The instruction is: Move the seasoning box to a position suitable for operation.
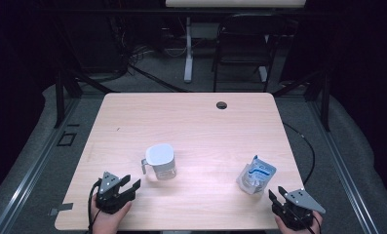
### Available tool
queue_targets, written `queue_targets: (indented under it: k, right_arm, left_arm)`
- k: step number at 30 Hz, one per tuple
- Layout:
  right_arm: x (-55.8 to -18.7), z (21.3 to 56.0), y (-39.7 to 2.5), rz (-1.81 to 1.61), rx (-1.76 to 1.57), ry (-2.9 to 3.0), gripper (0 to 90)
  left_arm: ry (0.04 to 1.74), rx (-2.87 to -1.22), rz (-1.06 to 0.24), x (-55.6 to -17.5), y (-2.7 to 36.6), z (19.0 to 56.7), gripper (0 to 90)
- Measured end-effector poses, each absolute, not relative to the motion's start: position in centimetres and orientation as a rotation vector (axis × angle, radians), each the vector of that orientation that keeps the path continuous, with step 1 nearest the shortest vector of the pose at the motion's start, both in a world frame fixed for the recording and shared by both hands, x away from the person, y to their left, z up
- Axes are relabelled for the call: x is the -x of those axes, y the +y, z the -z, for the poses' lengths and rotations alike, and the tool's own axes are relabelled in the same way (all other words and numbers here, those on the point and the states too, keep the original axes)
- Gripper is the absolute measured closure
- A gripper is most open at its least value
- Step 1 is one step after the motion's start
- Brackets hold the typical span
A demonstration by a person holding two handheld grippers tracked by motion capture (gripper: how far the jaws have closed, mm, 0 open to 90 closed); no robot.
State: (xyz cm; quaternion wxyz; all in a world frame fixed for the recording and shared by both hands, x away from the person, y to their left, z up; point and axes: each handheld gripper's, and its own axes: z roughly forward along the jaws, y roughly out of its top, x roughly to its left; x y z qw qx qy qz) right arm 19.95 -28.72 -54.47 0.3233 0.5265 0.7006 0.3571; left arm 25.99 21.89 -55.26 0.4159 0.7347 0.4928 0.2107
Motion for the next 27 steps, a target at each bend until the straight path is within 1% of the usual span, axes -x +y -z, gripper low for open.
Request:
queue_targets:
  k: [9,10,18,21,25,27]
  right_arm:
    - [-20.2,55.0,-29.6,-0.961,-1.424,1.837,61.2]
    - [-20.4,55.1,-29.9,-0.970,-1.439,1.832,60.7]
    - [-20.8,55.1,-29.7,-0.981,-1.417,1.856,59.5]
    - [-20.4,55.1,-29.4,-0.984,-1.416,1.871,59.0]
    - [-20.1,55.0,-29.3,-0.984,-1.408,1.868,55.8]
    - [-19.9,54.9,-29.5,-0.994,-1.415,1.860,55.7]
  left_arm:
    - [1.249,-1.875,-0.525,-29.0,20.6,55.7,51.9]
    - [1.253,-1.872,-0.522,-29.5,20.4,55.6,53.4]
    - [1.262,-1.881,-0.556,-31.5,19.6,55.8,56.5]
    - [1.252,-1.883,-0.550,-31.7,19.4,55.8,58.8]
    - [1.234,-1.886,-0.561,-31.9,19.0,55.7,60.4]
    - [1.230,-1.887,-0.569,-31.8,18.8,55.5,63.4]
